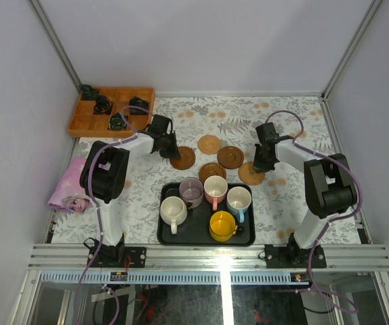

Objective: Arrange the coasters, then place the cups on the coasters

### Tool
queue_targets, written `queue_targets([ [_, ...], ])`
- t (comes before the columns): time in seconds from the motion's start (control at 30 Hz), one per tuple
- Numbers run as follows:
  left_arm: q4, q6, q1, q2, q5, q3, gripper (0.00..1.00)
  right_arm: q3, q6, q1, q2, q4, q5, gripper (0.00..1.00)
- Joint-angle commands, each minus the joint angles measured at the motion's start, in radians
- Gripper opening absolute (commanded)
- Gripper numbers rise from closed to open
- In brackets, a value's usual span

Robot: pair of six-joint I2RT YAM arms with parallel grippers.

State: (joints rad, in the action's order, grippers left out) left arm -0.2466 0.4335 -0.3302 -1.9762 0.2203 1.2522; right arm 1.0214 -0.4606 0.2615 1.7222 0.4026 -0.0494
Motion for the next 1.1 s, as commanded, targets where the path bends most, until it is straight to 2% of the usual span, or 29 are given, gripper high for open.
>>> queue_targets([
  [0.0, -0.069, 0.011, 0.09, -0.029, -0.068, -0.014, 0.0, 0.101, -0.02, -0.006, 0.09, 0.084, -0.156, 0.0],
  [0.2, -0.094, -0.005, 0.146, -0.049, -0.09, 0.035, 0.03, 0.255, -0.04, -0.039, 0.206, 0.154, -0.226, 0.0],
  [0.4, -0.106, -0.006, 0.164, -0.096, -0.077, 0.099, 0.04, 0.426, -0.016, -0.08, 0.318, 0.171, -0.242, 0.0],
  [0.7, -0.132, -0.019, 0.176, -0.149, -0.063, 0.166, 0.04, 0.59, -0.007, -0.129, 0.418, 0.175, -0.242, 0.0],
  [0.93, -0.078, -0.052, 0.18, -0.088, -0.016, 0.145, 0.05, 0.545, 0.025, -0.122, 0.287, 0.12, -0.187, 0.0],
  [1.07, -0.02, -0.08, 0.175, 0.01, 0.038, 0.095, 0.12, 0.47, 0.057, -0.099, 0.171, 0.055, -0.132, 0.0],
])
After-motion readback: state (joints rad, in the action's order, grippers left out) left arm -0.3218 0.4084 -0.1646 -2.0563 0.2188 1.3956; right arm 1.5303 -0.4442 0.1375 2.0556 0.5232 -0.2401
